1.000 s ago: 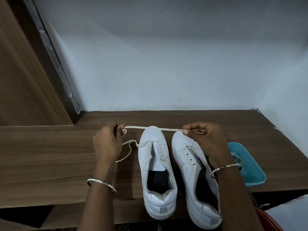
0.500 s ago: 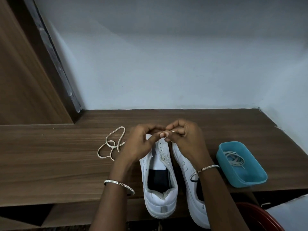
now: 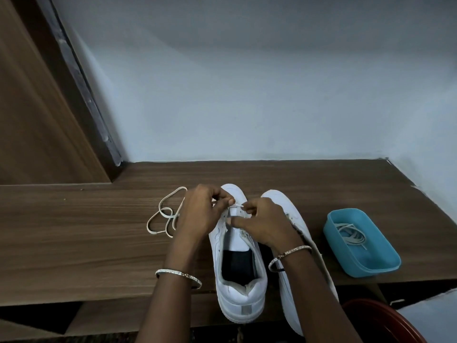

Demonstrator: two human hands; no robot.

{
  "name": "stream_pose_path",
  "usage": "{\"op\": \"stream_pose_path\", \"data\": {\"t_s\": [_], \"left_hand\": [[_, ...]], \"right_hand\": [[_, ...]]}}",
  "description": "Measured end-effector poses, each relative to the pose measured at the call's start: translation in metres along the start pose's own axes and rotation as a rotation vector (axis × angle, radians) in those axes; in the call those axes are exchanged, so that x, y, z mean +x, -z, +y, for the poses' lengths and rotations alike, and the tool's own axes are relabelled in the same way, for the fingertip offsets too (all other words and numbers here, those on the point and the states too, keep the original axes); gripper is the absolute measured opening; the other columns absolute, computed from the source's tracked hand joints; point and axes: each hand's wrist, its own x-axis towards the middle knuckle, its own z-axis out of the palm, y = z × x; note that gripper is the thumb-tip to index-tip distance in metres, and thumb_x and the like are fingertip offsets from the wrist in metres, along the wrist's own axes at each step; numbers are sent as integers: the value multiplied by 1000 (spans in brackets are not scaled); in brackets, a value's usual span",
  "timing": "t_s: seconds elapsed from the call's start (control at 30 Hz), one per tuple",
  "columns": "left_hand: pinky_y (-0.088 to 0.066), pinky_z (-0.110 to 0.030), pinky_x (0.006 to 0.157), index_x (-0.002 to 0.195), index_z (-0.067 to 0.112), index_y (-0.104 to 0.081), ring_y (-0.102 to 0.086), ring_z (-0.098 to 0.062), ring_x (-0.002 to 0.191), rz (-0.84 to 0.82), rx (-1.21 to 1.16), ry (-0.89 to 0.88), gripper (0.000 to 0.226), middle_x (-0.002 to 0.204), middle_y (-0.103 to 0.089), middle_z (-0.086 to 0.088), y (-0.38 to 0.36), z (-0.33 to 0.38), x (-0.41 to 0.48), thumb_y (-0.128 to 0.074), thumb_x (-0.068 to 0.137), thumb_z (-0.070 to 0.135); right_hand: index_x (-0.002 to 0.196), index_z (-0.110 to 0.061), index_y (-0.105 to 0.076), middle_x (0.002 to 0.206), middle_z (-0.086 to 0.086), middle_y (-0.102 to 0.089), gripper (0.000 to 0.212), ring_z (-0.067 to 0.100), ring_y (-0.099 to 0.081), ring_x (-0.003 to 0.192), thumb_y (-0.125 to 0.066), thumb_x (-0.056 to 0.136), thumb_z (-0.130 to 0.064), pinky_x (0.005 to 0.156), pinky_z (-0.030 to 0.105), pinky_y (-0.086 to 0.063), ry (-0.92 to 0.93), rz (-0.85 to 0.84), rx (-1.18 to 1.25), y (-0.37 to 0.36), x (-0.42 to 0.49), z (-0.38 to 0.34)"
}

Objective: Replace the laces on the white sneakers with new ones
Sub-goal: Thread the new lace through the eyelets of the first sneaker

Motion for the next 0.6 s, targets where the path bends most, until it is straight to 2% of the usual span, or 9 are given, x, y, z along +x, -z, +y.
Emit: {"op": "stream_pose_path", "data": {"t_s": [0.1, 0.17, 0.27, 0.37, 0.6], "left_hand": [[-35, -8, 58, 83, 25, -80, -57, 6, 62, -56, 86, 0, 3, 71, -70, 15, -3, 0, 0, -78, 83, 22], [-44, -21, 64, 82, 25, -80, -62, -3, 69, -56, 142, 15, 5, 78, -75, 9, -6, -2, 1, -77, 83, 21], [-52, -30, 69, 80, 25, -78, -66, -8, 74, -52, 210, 16, 9, 78, -74, 9, -10, -3, 0, -71, 84, 21], [-55, -38, 67, 78, 24, -75, -67, -14, 77, -49, 251, 34, 12, 77, -72, 8, -11, -1, -1, -66, 85, 23], [-55, -42, 69, 82, 21, -74, -66, -21, 84, -71, 272, 46, 13, 85, -70, 1, -20, 2, -3, -63, 88, 25]], "right_hand": [[121, -13, -61, 120, 1, -62, 58, 17, -58, 113, -80, 72, -37, 93, 33, -50, 18, 34, -107, -5, -3, -4], [111, -9, -66, 110, 2, -67, 48, 19, -62, 105, -78, 72, -36, 89, 37, -53, 6, 93, -144, -9, -5, -7], [97, -8, -72, 94, 5, -72, 32, 22, -66, 94, -74, 76, -33, 81, 35, -55, 0, 177, -161, -10, -6, -8], [89, -12, -76, 84, 3, -74, 18, 21, -67, 89, -66, 82, -25, 76, 30, -53, -5, 189, -154, -4, -3, -6], [92, -18, -80, 82, -1, -74, 18, 17, -66, 84, -63, 87, -18, 72, 23, -42, -6, 124, -39, 5, 2, 6]]}}
